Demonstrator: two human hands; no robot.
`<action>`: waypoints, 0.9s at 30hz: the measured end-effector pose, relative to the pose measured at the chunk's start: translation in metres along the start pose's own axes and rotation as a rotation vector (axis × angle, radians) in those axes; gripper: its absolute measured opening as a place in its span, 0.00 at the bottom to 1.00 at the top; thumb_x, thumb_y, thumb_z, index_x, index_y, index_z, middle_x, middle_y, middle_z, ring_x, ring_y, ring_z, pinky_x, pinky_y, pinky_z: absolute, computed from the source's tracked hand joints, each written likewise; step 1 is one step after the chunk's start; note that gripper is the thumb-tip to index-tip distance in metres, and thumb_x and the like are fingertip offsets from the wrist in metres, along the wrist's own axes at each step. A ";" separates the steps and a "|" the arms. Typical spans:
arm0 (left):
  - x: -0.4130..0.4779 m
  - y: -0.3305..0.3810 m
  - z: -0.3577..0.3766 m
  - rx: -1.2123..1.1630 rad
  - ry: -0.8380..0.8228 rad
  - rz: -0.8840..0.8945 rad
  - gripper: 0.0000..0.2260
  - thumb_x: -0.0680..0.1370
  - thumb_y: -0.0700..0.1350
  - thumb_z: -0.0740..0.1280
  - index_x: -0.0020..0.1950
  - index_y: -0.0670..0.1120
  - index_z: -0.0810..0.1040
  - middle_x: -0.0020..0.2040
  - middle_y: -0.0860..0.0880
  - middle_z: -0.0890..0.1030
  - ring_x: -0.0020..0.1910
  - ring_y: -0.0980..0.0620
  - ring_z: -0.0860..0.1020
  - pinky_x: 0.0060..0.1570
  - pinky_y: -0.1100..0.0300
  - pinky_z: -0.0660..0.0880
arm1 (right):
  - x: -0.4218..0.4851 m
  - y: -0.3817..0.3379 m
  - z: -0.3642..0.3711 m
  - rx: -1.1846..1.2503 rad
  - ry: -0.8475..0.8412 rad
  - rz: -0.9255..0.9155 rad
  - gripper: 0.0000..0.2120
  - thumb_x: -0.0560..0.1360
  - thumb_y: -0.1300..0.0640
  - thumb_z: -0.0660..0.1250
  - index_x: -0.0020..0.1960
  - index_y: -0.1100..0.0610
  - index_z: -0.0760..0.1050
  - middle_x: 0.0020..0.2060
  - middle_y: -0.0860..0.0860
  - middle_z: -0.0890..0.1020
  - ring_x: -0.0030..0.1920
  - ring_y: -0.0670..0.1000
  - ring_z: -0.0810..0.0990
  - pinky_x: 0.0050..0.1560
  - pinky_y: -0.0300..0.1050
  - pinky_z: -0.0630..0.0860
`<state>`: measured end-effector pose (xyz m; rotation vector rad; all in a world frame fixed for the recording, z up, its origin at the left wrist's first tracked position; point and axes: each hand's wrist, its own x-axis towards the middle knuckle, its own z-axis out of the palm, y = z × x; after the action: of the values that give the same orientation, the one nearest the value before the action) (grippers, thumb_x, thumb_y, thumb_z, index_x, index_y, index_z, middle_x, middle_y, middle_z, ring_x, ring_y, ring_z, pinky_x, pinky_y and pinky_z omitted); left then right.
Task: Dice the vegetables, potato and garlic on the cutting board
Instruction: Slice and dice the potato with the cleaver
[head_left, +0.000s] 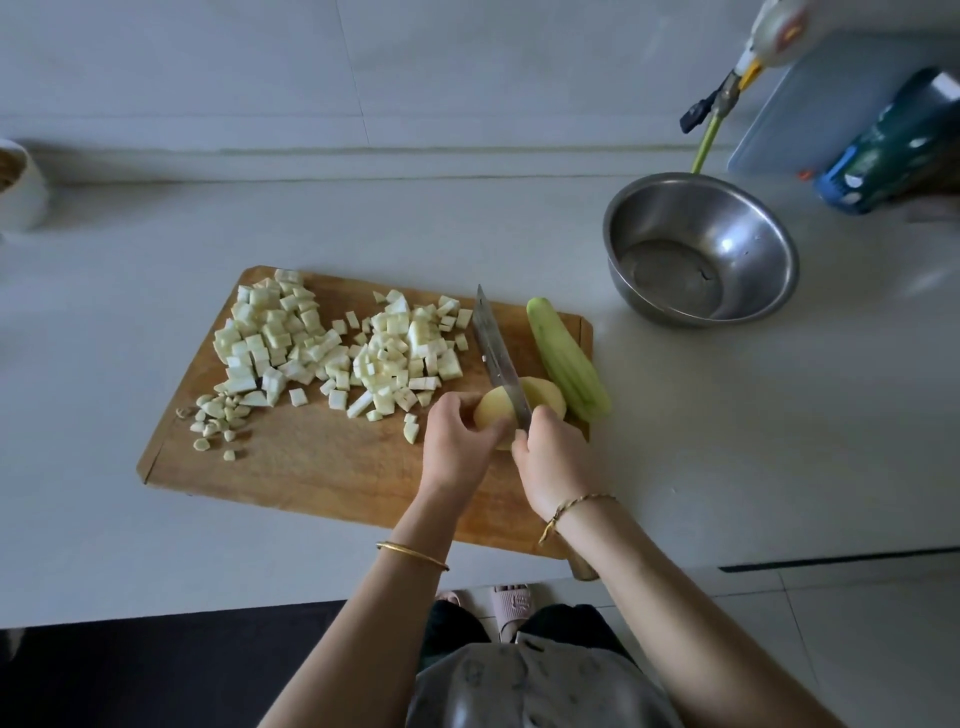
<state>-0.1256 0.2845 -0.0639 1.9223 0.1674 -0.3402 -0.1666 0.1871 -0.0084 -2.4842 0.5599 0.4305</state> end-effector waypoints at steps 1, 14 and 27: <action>-0.002 0.001 0.000 -0.015 -0.004 0.003 0.14 0.72 0.45 0.74 0.55 0.47 0.74 0.53 0.50 0.77 0.51 0.55 0.76 0.49 0.61 0.76 | 0.000 0.001 0.005 0.010 0.002 0.004 0.09 0.82 0.54 0.55 0.45 0.57 0.62 0.32 0.48 0.67 0.37 0.55 0.73 0.35 0.45 0.67; -0.009 0.000 -0.002 -0.322 -0.040 -0.159 0.14 0.74 0.44 0.73 0.57 0.47 0.73 0.51 0.47 0.79 0.45 0.50 0.81 0.36 0.61 0.78 | -0.004 0.012 -0.022 0.149 0.107 -0.020 0.17 0.81 0.53 0.56 0.34 0.54 0.60 0.28 0.53 0.73 0.30 0.59 0.78 0.28 0.44 0.71; -0.001 -0.004 0.008 -0.241 0.013 -0.144 0.18 0.72 0.47 0.75 0.57 0.46 0.73 0.51 0.46 0.79 0.45 0.46 0.82 0.41 0.50 0.82 | -0.027 0.011 -0.032 0.083 0.091 -0.096 0.13 0.81 0.53 0.55 0.38 0.54 0.63 0.28 0.50 0.71 0.30 0.57 0.77 0.31 0.50 0.77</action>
<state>-0.1285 0.2788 -0.0699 1.6787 0.3416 -0.3855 -0.1897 0.1681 0.0231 -2.4477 0.4818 0.2530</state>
